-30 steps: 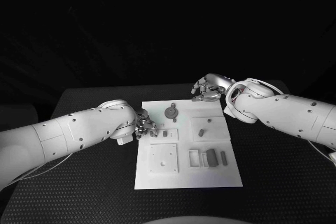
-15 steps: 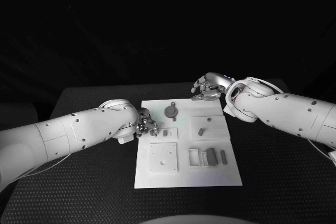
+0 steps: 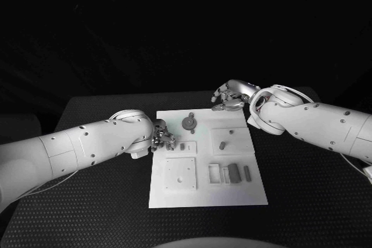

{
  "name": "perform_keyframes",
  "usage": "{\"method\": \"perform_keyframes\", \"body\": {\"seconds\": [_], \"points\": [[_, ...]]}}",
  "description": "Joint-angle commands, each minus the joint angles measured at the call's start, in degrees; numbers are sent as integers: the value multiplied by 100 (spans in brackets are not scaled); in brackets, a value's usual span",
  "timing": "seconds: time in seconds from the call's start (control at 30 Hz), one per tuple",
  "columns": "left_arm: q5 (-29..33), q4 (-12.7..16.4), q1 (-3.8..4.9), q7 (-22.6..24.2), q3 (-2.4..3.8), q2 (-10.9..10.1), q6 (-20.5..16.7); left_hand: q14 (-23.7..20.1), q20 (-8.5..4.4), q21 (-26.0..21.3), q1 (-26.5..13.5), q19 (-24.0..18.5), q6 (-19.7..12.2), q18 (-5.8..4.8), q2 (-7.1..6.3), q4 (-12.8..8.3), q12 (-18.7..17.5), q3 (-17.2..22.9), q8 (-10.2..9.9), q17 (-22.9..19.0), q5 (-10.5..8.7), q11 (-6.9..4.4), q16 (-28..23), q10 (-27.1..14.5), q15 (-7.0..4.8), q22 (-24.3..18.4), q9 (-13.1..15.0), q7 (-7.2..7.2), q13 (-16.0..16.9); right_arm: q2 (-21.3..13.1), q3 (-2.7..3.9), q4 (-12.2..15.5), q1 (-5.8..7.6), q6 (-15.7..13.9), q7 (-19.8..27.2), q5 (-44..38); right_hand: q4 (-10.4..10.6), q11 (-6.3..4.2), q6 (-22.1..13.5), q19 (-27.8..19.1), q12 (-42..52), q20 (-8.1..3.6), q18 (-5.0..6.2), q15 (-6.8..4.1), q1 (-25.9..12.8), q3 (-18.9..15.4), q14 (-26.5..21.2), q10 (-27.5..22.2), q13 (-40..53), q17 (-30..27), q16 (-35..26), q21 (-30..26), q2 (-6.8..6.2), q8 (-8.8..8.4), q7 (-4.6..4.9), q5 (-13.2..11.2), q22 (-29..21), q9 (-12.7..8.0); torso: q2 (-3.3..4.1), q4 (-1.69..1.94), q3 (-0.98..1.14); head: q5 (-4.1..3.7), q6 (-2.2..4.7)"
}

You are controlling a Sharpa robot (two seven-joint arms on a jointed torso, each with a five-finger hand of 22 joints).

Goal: Assemble the parts on the task board

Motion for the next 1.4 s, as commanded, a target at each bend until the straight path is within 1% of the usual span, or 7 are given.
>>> {"method": "perform_keyframes", "body": {"seconds": [0.03, 0.27, 0.33, 0.5, 0.6, 1.23, 1.4], "points": [[-15, 25, -40, 37, -22, 31, 82, 196, -110, 39, 2, 108, 171, 123, 57, -73, 27, 112, 488, 7, 300, -299, 22, 349, -145, 137, -5, -206, 6, 4, 2, 7, -3, 74, 55, -14, 41, 16, -52, 21, 15, -11, 76, 32, -46, -1, -1, -6, -7, 5, -16, -28, 10, -22, 81, 30, 105, -8, -2, 4, 3, -5, 6], [29, 30, -40, 24, -22, 32, 178, 161, -107, 44, -118, 72, 74, 122, -36, 2, -6, 52, 510, -3, -97, -258, -21, 319, -156, 120, -97, -168, -9, 14, 2, -5, -3, 73, 59, -14, 41, 16, -52, 21, 16, -11, 76, 32, -45, -1, -1, -7, -8, 6, -16, -28, 9, -22, 81, 30, 105, -8, 1, 4, 0, -5, 5], [50, 22, -40, 26, -22, 28, 156, 145, -107, 34, -220, 60, 46, 117, -146, 98, -19, -19, 514, -4, -399, -249, -34, 298, -158, 115, -137, -156, -14, 13, 2, -6, -3, 73, 61, -14, 41, 16, -52, 21, 16, -11, 76, 32, -46, -1, -1, -7, -8, 6, -16, -28, 9, -22, 81, 30, 105, -8, -1, 2, 0, -5, 1], [80, 3, -40, 28, -22, 20, 110, 112, -116, 13, -523, 29, -4, 113, -344, 221, -36, -319, 536, -4, -555, -236, -51, 257, -168, 111, -187, -143, -13, 12, 2, -7, -3, 70, 64, -11, 41, 16, -54, 21, 16, -11, 76, 32, -46, -2, -2, -7, -9, 6, -17, -28, 6, -23, 81, 29, 105, -9, -1, 5, -5, -10, 6], [86, 5, -40, 27, -22, 14, 105, 98, -131, -12, -664, 15, -29, 120, -492, 353, -41, -443, 570, -3, -1080, -242, -55, 242, -185, 107, -223, -151, -11, 11, 2, -9, -3, 71, 67, -11, 41, 17, -56, 21, 16, -11, 76, 32, -47, -3, -2, -7, -9, 6, -17, -29, 4, -23, 82, 29, 105, -9, 1, 4, -2, -8, 6], [305, 44, -38, 210, 9, -159, -133, 29, -138, -73, -887, -46, -158, 109, -559, 438, -75, -683, 585, -9, -1102, -227, -88, 148, -207, 99, -284, -126, -8, 13, 2, -25, -5, 63, 75, -9, 41, 19, -66, 20, 17, -11, 76, 34, -45, -3, -3, -9, -11, 6, -18, -30, 2, -28, 84, 30, 105, -12, 0, 0, -4, -17, 32], [705, 60, -37, 381, 144, -253, -290, -582, 9, -449, -850, -618, -982, -28, -700, 366, -430, -629, 241, -160, -1135, 112, -446, -533, -25, -1, -457, 228, -173, 4, 2, -36, -6, 46, 74, 2, 42, 19, -69, 20, 17, -11, 76, 34, -46, -4, -4, -10, -12, 6, -19, -30, 0, -29, 85, 29, 105, -13, 1, -1, -1, -34, 49]]}}
